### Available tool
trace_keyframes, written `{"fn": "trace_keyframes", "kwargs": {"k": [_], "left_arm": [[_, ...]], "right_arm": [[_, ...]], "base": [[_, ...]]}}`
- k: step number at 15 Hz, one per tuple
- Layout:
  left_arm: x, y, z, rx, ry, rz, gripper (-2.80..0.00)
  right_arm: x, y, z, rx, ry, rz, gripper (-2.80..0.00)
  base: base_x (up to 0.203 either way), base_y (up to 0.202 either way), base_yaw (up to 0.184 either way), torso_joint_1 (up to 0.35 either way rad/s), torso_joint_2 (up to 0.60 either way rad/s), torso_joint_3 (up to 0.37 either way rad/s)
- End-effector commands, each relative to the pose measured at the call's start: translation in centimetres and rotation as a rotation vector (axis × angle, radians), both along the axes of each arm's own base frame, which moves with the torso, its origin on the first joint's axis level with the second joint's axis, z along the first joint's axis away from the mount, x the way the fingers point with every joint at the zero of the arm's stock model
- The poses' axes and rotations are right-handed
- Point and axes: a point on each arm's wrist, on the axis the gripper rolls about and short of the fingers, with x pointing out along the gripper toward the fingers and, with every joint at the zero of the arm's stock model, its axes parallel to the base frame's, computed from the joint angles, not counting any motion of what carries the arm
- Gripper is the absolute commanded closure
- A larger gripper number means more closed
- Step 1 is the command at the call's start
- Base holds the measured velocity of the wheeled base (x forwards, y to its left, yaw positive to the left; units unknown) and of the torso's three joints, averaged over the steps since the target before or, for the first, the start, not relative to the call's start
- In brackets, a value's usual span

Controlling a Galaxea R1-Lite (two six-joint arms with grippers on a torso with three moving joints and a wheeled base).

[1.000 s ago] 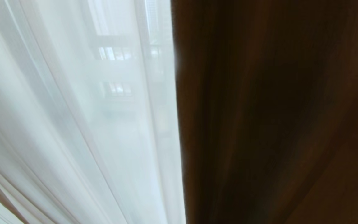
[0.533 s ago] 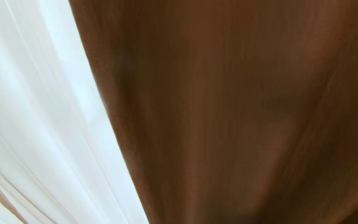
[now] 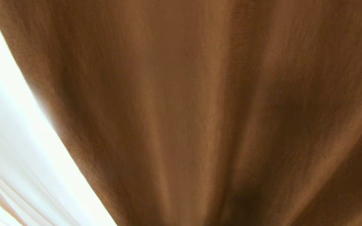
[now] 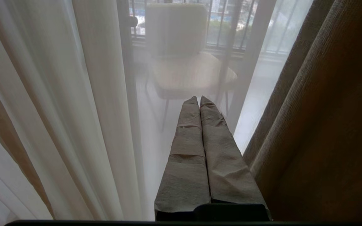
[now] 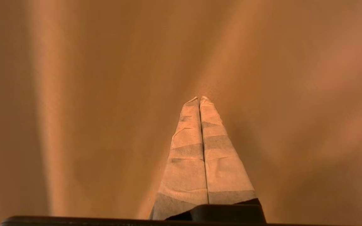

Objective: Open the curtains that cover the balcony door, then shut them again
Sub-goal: Close the outer curtains on both sides

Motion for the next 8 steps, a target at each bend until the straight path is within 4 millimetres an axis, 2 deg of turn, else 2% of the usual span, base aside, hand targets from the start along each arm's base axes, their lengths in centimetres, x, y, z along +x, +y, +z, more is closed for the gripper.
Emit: {"fn": "trace_keyframes", "kwargs": {"k": [1,4,8], "left_arm": [[0.0,0.0,0.0,-0.001,-0.001,0.000,0.00],[0.0,0.0,0.0,-0.001,-0.001,0.000,0.00],[0.0,0.0,0.0,-0.001,-0.001,0.000,0.00]], "right_arm": [[-0.8,-0.1,-2.1,0.024,0.014,-0.027,0.00],[-1.7,-0.2,-4.1,0.075,0.030,-0.068,0.00],[-2.7,-0.4,-6.4,0.175,0.170,-0.177,0.00]], "base": [[0.000,0.000,0.000,0.000,0.00,0.000],[0.000,0.000,0.000,0.000,0.00,0.000],[0.000,0.000,0.000,0.000,0.00,0.000]]}}
